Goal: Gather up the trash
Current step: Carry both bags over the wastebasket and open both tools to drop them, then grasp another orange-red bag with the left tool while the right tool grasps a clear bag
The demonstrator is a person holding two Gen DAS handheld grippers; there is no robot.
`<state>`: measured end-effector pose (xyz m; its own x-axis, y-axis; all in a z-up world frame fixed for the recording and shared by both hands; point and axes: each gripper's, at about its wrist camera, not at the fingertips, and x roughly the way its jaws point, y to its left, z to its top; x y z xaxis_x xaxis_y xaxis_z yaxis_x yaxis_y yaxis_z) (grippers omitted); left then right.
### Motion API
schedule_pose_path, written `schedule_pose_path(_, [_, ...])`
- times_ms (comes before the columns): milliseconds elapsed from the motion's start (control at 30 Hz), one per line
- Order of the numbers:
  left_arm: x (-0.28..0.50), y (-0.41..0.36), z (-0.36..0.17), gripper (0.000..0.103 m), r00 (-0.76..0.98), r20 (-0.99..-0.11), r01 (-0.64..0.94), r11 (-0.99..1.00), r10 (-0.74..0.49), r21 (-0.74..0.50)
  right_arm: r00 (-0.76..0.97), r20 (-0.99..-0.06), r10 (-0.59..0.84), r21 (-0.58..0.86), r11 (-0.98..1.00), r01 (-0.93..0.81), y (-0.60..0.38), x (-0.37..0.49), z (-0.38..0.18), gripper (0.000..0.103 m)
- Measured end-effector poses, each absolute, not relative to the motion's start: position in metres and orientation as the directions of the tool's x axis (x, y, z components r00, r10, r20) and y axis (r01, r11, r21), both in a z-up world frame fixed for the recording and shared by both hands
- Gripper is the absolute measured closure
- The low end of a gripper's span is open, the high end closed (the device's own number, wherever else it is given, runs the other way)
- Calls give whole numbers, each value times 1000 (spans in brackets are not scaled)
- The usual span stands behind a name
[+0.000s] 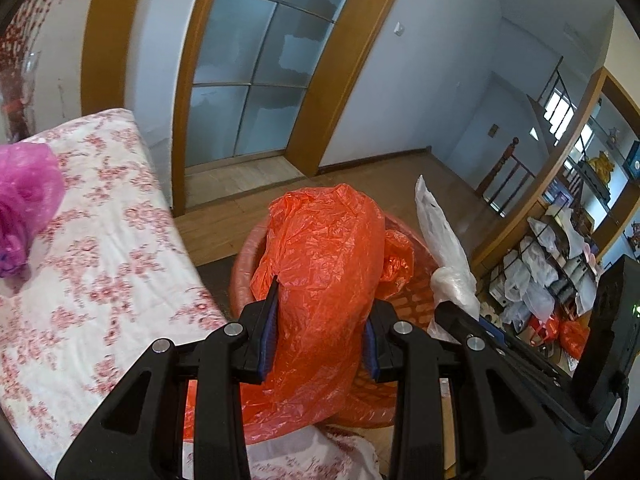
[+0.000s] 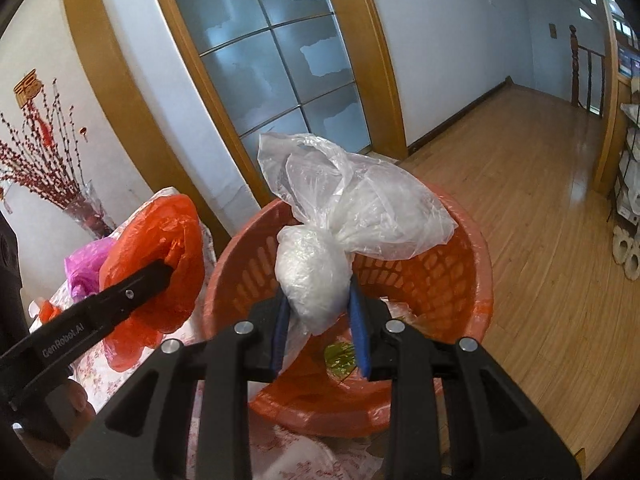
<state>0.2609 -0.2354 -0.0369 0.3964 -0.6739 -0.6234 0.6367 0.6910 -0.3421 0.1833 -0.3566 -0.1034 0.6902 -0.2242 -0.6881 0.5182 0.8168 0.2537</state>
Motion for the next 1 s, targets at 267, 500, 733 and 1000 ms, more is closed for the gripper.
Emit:
schedule_pose_path(267, [265, -253, -49, 64, 367, -649, 633, 690, -666, -351, 687, -690, -226, 280, 792, 542, -374, 184, -111, 66])
schedule_pose_path(500, [270, -242, -57, 48, 375, -679, 604, 722, -631, -337, 676, -689, -259, 281, 765, 580, -385, 176, -113, 52])
schedule_pose_path(733, [274, -207, -57, 45, 428, -705, 563, 777, -566, -282, 674, -692, -259, 267, 775, 573, -375, 179, -110, 47])
schedule_pose_path(1000, [270, -153, -52, 44, 509, -716, 494, 843, -478, -212, 685, -695, -219, 254, 816, 519, -342, 189, -103, 45])
